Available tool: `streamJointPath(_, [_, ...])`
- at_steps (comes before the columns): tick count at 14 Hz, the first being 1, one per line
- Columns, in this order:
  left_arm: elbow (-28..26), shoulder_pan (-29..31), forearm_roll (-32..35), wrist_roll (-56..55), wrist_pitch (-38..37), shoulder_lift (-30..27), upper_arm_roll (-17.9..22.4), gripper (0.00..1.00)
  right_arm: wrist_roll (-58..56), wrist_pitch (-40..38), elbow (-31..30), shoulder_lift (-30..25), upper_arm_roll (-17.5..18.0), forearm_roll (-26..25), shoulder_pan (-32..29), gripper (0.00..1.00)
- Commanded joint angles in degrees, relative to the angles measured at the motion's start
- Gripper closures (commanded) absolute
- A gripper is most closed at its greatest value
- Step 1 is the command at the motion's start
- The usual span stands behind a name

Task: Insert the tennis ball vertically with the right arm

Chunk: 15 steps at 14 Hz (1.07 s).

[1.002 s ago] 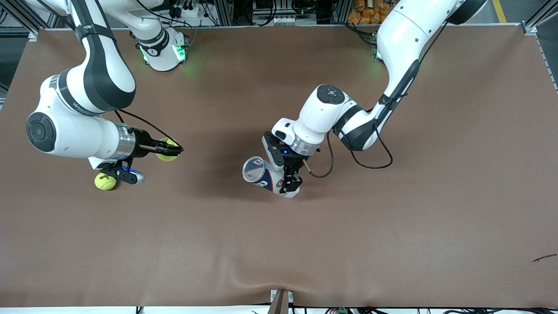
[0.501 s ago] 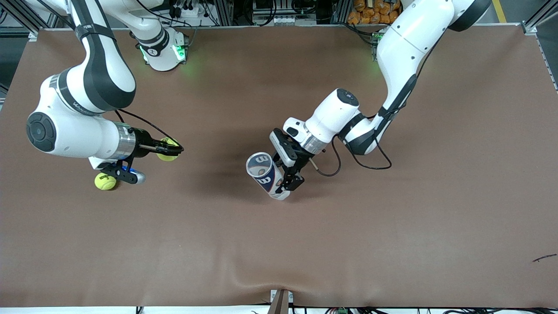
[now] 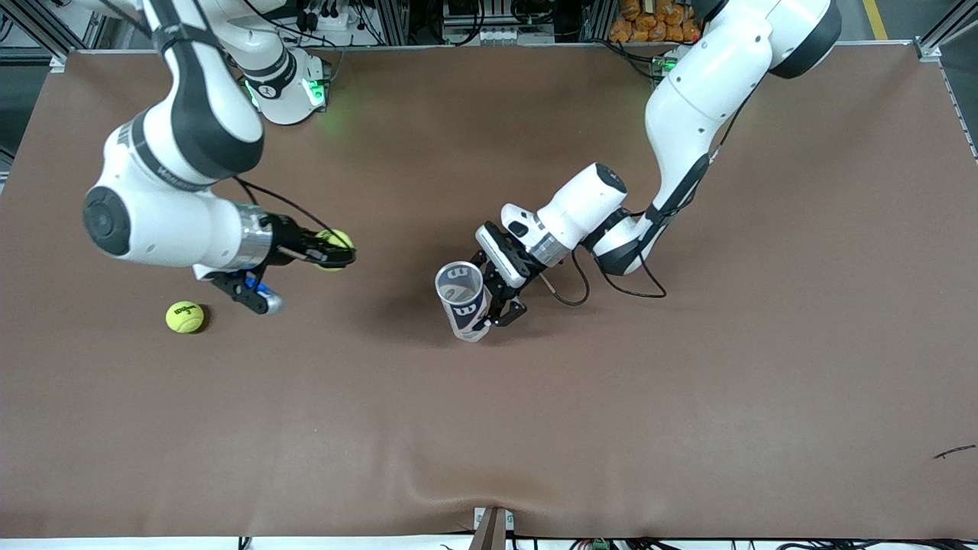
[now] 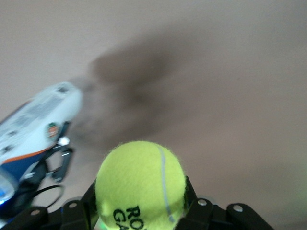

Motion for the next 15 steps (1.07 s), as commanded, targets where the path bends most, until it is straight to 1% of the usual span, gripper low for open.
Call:
streamJointPath(1, [-0.1, -0.7, -0.6, -5.9, 0.9, 0.3, -1.2, 0.27, 7.0, -0.7, 6.3, 3.0, -0.6, 1.1, 2.7, 0.79])
streamJointPath(3, [0.0, -1.2, -0.7, -7.0, 0.9, 0.8, -1.2, 0.26, 11.6, -0.1, 7.5, 4.2, -0.6, 1.2, 4.1, 0.79])
streamJointPath(5, [-0.1, -1.1, -0.3, -7.0, 1.0, 1.8, -1.1, 0.26, 14.2, 4.2, 7.5, 4.7, -0.6, 1.2, 6.2, 0.79])
streamJointPath(7, [-0.1, -1.1, 0.3, -6.4, 1.0, 2.3, -1.0, 0.24, 17.8, 4.8, 8.1, 6.0, -0.5, 1.6, 6.6, 0.79])
streamJointPath(10, [0.3, -1.0, 1.1, -6.3, 1.0, 3.6, -1.0, 0.24, 22.8, 5.4, 12.5, 8.8, -0.5, 2.2, 7.7, 0.78])
streamJointPath(11, [0.3, -0.7, 1.7, -6.3, 1.0, 3.9, -1.0, 0.24, 25.2, 6.8, 13.6, 9.8, -0.5, 2.3, 9.1, 0.78])
streamJointPath(13, [0.4, -0.2, 3.7, -6.2, 1.0, 4.7, -0.9, 0.23, 29.8, 12.3, 14.8, 11.9, -0.6, 2.3, 12.4, 0.78])
streamJointPath(15, [0.8, -0.2, 5.1, -6.2, 1.0, 5.8, -0.9, 0.23, 30.6, 14.6, 14.8, 13.2, -0.8, 1.5, 14.4, 0.78])
